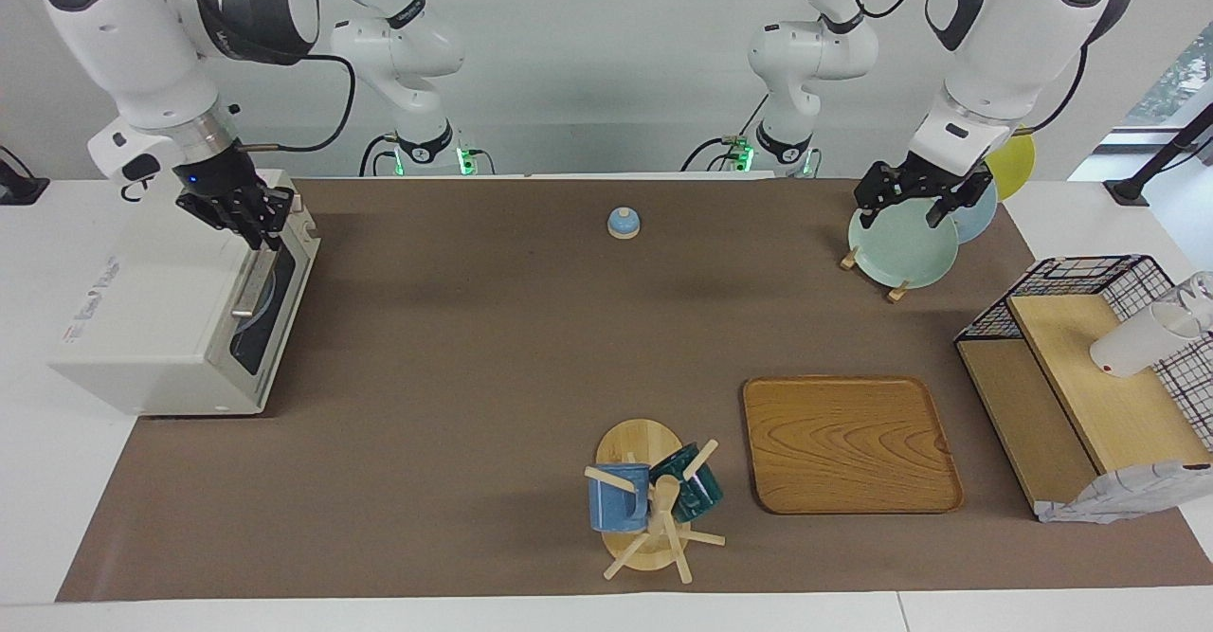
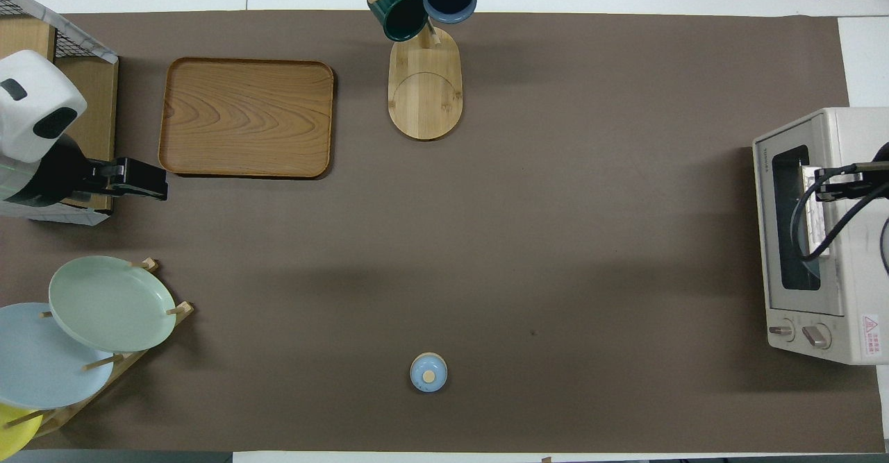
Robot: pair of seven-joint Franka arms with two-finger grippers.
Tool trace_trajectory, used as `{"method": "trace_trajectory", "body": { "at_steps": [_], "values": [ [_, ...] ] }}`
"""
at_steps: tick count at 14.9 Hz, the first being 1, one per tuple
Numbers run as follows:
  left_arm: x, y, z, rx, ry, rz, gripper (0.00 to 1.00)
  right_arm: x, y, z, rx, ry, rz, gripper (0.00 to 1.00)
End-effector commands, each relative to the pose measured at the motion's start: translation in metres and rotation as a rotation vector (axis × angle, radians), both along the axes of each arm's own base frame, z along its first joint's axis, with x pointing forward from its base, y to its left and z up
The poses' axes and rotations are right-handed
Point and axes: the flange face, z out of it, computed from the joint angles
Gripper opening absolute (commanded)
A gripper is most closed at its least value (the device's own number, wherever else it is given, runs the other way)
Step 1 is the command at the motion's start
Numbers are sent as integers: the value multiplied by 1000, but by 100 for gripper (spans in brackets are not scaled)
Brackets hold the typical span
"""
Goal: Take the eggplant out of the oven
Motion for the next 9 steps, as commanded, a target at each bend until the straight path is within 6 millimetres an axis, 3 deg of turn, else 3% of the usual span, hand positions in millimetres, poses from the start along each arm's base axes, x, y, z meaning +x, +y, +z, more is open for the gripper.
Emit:
{"method": "trace_trajectory", "body": {
  "at_steps": [1, 4, 9],
  "values": [
    [-2, 3, 4, 4, 8, 0, 100, 5, -2, -28, -52, 37, 23, 0],
    [-2, 3, 5, 3, 5, -2, 100, 4, -8, -53, -67, 58, -151, 0],
    [-2, 3, 5, 3, 6, -2, 100, 6, -15, -82, -152, 66, -110, 0]
  ]
}}
